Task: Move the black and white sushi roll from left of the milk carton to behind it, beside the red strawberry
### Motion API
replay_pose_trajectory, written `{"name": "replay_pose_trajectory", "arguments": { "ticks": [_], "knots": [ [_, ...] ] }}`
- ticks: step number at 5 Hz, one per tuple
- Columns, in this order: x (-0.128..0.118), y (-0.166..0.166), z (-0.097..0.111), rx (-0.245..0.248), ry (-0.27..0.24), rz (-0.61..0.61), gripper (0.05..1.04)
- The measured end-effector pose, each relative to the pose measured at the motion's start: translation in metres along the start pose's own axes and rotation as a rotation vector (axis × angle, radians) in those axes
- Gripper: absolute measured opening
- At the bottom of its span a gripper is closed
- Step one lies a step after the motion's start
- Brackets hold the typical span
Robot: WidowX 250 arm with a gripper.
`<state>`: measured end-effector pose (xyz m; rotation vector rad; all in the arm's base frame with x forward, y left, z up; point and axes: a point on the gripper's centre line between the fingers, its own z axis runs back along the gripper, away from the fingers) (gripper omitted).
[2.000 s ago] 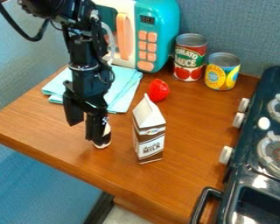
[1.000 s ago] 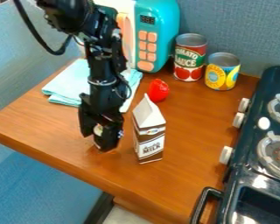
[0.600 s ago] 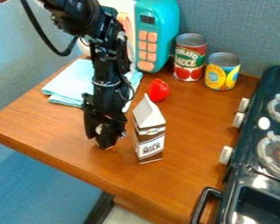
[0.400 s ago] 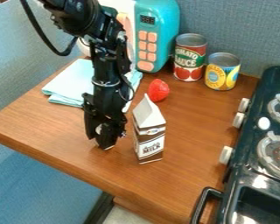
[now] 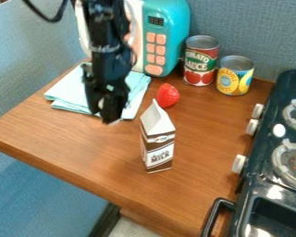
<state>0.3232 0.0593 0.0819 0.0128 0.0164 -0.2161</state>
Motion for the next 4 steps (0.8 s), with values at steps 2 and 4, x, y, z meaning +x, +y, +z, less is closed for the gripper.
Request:
{"name": "replay_pose_trajectory", "arguments": {
  "ticks": [2,4],
  "knots": [
    [0.045,0.009,0.018,-0.004,-0.037,-0.05,0.58],
    [0.08,-0.024,0.016,0.013,-0.063,-0.162,0.58]
  ]
}}
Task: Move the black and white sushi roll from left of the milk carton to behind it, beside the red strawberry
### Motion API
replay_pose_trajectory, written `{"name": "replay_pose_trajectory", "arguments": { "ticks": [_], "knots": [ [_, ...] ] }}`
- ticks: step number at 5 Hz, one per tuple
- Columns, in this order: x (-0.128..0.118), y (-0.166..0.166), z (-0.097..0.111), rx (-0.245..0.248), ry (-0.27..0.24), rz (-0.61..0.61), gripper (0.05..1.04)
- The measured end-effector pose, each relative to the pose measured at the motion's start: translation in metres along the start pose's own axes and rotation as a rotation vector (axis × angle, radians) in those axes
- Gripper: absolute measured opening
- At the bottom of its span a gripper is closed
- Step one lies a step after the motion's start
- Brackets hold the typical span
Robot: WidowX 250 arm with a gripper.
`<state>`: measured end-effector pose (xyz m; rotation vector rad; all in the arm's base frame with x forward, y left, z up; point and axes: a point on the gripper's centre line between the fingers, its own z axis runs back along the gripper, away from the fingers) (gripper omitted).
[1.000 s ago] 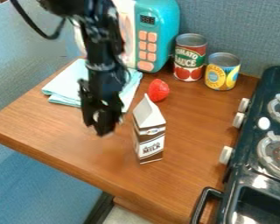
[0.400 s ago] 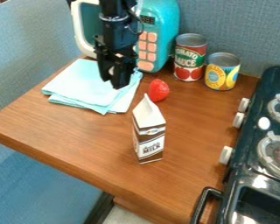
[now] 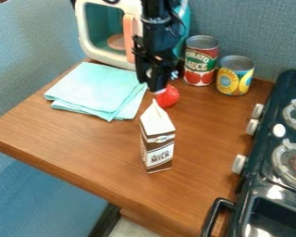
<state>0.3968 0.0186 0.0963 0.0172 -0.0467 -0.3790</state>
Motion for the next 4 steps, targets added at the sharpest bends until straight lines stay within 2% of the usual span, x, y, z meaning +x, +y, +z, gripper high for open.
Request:
{"name": "replay_pose_trajectory", "arguments": {
  "ticks": [1,3,4],
  "knots": [
    [0.011,-0.019,-0.019,-0.011,0.013,-0.038,0.58],
    [0.021,-0.022,-0.063,-0.005,0.071,-0.028,0.58],
    [0.022,-0.019,-0.069,0.017,0.075,-0.013,0.58]
  ]
}}
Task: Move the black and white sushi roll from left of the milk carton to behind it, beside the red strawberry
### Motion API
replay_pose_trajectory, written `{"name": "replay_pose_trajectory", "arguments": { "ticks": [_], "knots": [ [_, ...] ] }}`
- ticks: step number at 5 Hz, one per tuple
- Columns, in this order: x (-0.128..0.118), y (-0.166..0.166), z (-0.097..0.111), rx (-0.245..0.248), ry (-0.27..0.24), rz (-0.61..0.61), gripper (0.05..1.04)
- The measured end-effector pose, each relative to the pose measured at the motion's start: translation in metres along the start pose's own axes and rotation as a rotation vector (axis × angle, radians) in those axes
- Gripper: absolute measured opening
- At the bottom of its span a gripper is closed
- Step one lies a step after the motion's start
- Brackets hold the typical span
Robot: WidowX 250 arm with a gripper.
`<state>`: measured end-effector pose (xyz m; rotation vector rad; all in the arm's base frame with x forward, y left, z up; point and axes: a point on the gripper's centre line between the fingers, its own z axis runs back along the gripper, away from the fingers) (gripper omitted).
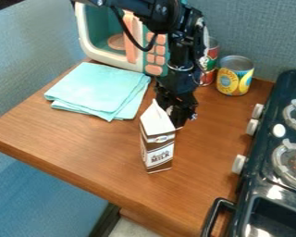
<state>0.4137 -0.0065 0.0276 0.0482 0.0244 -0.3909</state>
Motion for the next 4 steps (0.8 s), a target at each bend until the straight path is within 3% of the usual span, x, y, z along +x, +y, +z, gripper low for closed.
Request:
{"name": "replay_pose_trajectory", "arguments": {
  "ticks": [1,2,4],
  "knots": [
    [0.0033,0.0012,-0.0022,-0.002,0.006,0.005,0.627],
    [0.0001,0.0004,-0.0064,-0.013,0.047,0.001,0.954],
    [-0.0006,0.0019,-0.0033,-0.011,0.045,-0.016,1.002]
  ]
}}
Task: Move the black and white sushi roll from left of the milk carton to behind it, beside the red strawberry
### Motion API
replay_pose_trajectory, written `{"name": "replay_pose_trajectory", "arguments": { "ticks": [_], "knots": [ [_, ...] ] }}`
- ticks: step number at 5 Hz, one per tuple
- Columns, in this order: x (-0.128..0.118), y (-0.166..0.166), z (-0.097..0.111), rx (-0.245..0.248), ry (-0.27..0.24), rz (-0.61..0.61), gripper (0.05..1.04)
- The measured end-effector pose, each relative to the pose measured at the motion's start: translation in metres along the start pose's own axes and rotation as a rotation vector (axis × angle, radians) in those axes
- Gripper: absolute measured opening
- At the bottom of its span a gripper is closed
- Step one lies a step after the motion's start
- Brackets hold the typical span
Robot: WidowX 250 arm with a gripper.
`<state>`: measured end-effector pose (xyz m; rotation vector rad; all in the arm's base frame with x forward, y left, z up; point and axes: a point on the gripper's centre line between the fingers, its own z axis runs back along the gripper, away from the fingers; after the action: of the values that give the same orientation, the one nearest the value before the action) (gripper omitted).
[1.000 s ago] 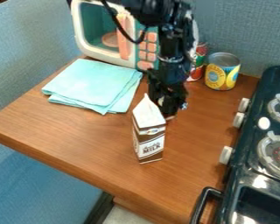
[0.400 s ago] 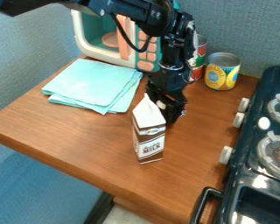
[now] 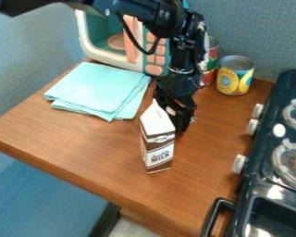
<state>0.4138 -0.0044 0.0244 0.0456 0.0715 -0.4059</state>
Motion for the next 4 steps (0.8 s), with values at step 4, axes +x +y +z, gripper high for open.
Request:
{"name": "replay_pose_trajectory", "arguments": {
  "ticks": [4],
  "knots": [
    [-0.057,0.023,0.081,0.004,-0.062,0.033,1.001]
  ]
}}
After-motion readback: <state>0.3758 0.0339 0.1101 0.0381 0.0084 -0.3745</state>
